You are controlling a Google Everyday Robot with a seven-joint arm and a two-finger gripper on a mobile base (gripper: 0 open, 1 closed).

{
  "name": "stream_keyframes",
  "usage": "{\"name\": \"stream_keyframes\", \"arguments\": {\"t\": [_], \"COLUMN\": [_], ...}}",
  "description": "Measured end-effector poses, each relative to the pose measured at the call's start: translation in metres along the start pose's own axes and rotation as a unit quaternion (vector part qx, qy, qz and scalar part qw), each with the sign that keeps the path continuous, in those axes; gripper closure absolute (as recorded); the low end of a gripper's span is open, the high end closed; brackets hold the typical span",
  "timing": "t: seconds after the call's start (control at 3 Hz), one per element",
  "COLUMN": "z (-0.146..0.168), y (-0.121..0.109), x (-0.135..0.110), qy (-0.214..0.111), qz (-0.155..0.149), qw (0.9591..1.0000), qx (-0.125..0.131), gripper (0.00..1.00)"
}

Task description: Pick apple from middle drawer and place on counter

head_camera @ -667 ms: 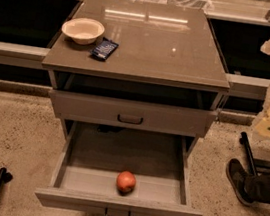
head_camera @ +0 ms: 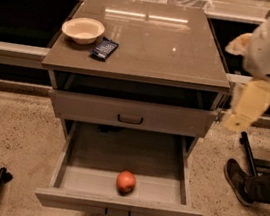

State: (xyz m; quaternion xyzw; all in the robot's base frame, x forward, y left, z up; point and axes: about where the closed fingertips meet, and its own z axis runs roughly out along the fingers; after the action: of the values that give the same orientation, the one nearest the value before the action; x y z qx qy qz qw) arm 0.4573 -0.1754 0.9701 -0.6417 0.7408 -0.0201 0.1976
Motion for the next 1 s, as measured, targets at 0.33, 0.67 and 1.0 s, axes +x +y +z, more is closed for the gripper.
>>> {"name": "stream_keyframes", "arguments": {"t": [0.33,0.67,1.0], "z": [0.071,0.165,0.223], "y": [0.018,0.059,0.081], "x": [-0.056,-0.078,-0.063], "qy": [-0.070,-0.115,-0.160], "qz": [-0.063,-0.081,-0.072], "qw": [0.9944,0.9836,0.9736], "qx": [-0.049,-0.113,-0.146], "gripper": [0.00,0.00,0.00]}}
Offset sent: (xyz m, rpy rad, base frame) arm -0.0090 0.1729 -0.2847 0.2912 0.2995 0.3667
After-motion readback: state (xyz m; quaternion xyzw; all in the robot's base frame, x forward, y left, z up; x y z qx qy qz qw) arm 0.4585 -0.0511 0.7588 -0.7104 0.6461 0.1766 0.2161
